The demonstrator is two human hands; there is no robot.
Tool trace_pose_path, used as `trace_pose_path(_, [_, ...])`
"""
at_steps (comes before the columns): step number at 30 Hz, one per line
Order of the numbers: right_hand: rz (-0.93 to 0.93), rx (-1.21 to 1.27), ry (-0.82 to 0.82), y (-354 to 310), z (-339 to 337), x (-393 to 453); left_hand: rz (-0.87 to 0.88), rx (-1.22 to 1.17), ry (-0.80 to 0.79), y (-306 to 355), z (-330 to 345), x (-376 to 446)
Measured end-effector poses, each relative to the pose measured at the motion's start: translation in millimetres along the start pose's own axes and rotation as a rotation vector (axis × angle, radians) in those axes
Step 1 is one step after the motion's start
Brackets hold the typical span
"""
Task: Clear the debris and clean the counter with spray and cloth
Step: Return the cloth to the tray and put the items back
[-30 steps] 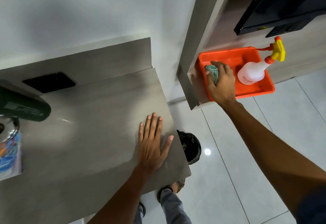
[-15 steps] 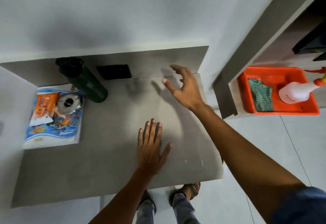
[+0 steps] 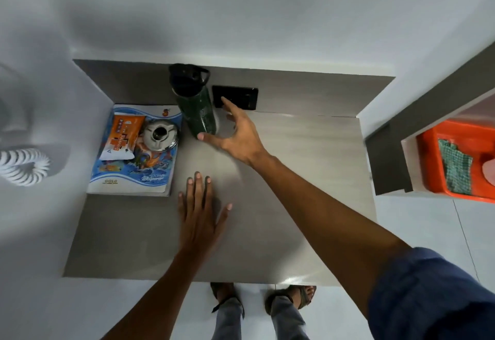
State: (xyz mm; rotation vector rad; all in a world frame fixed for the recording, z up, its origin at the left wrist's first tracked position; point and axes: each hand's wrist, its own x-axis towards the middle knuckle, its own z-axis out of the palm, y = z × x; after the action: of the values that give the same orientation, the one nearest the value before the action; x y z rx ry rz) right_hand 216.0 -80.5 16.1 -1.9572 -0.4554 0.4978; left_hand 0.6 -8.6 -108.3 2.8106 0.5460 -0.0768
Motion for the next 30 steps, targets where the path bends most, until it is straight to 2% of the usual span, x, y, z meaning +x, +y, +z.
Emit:
trace_pose_path(7, [-0.003, 0.122, 0.100, -4, 45, 31, 0.153, 0.037, -0.032, -34, 1, -4])
trace_pose_path(20, [-0.074, 0.189, 0.243, 3, 59, 36, 0.151, 0.043, 0.012, -39, 2, -5])
trace_pose_path(25, [-0.070, 0.224, 0.323, 11, 18, 7, 0.164, 0.072, 0.019, -41, 4, -5])
trace_pose_path(30, [-0.021, 0.208, 0.477, 42, -59, -32, 0.197, 0.096, 0.054, -41, 3, -5])
